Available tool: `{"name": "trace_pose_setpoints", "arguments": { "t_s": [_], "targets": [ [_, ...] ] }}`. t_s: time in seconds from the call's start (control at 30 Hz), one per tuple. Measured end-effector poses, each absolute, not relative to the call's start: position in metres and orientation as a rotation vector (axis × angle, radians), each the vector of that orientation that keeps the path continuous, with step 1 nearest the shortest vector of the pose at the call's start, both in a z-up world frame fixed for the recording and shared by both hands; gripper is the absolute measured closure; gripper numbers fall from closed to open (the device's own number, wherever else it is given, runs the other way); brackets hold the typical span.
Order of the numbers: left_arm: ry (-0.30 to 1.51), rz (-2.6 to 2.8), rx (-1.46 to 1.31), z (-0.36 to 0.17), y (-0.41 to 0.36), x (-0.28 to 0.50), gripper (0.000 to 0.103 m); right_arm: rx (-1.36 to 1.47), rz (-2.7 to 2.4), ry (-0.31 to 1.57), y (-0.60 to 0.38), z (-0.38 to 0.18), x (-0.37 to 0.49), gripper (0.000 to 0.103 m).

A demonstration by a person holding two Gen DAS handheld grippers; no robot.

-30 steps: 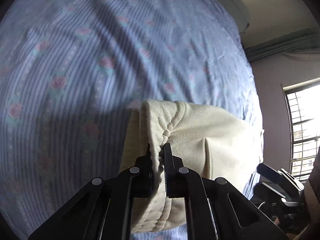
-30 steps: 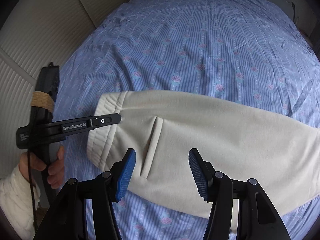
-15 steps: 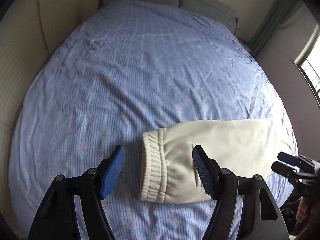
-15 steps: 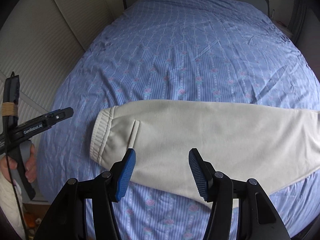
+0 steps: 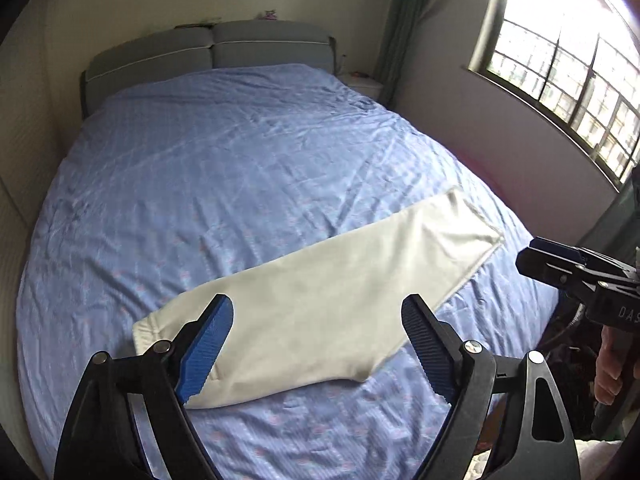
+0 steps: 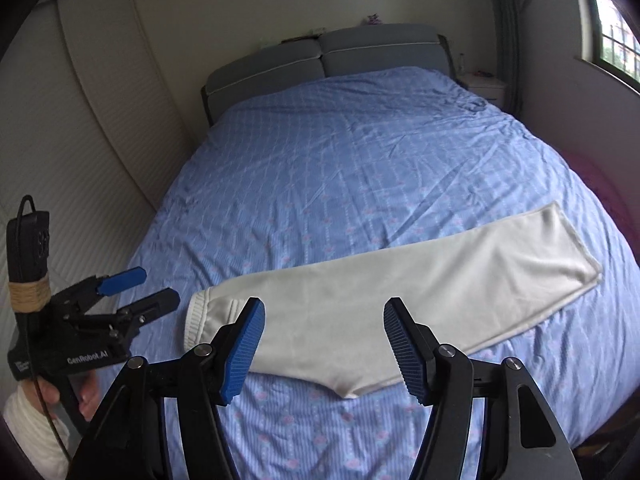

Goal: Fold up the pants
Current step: 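Open both grippers and withdraw them from the trousers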

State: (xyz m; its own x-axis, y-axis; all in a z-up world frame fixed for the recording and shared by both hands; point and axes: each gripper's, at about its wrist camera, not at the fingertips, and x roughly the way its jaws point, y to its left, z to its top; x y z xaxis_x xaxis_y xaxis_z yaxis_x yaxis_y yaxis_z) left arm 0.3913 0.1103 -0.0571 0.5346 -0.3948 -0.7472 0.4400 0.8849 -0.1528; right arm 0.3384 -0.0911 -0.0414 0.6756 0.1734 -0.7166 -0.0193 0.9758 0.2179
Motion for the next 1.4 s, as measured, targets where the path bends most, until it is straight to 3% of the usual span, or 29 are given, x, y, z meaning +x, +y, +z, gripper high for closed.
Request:
{"name": "trace_pose_setpoints", "arguments": {
  "t_s": [0.53, 0.83, 1.07, 1.3, 1.4],
  "targets": [
    [0.755, -0.609, 0.141, -0.03, -0.141, 0.36, 0.015, 0.361, -0.127, 0.715, -0.347, -0.03, 0.282, 0.04],
    [0.831, -0.463, 0.096, -0.072, -0.278, 0.373, 0.014, 0.394, 0.004, 0.791, -0.502, -0.069, 0.331, 0.04],
    [0.846, -0.438, 0.222, -0.109, -0.357, 0.398, 0.013, 0.485, -0.031, 0.855, -0.572, -0.119, 0.357, 0.041],
    [0.917, -0.424, 0.296, -0.153, -0.417, 0.438, 0.011, 0.584, -0.052, 0.934, -0.617, -0.187, 0.394, 0.059],
    [0.974, -0.423, 0.294, -0.175, -0.431, 0.453, 0.011, 0.637, -0.073, 0.986, -0.633, -0.217, 0.413, 0.061]
  ]
}}
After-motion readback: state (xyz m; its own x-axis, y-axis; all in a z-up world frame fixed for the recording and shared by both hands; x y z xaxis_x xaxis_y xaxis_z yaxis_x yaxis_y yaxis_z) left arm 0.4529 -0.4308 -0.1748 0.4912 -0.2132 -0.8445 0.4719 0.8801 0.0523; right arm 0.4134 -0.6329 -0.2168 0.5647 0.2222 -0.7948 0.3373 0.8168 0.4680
